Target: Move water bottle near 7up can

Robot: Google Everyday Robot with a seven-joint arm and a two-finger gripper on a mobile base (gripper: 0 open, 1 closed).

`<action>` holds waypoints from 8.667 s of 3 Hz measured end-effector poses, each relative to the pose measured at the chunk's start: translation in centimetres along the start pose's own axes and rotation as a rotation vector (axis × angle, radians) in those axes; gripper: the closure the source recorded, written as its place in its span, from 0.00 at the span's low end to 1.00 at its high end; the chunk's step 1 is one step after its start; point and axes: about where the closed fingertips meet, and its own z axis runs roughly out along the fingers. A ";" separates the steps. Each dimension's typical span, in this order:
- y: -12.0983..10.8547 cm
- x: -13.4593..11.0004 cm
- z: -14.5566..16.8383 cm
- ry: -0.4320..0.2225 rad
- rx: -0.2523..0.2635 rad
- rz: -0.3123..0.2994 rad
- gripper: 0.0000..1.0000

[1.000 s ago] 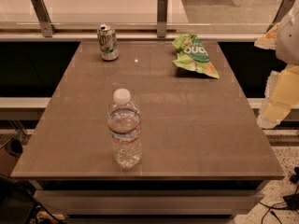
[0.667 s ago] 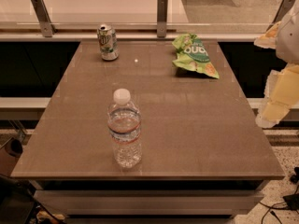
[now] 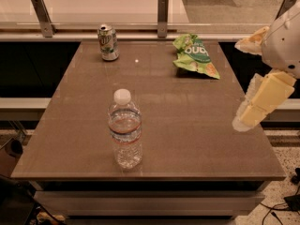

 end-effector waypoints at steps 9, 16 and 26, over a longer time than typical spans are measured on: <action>4.9 -10.8 10.5 -0.857 -0.190 0.115 0.00; 9.8 -15.5 12.4 -0.937 -0.237 0.087 0.41; -13.9 -15.5 5.8 -0.871 0.104 0.199 1.00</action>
Offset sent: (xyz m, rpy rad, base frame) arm 0.0002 0.1225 -0.0112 0.5923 -0.0104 0.1361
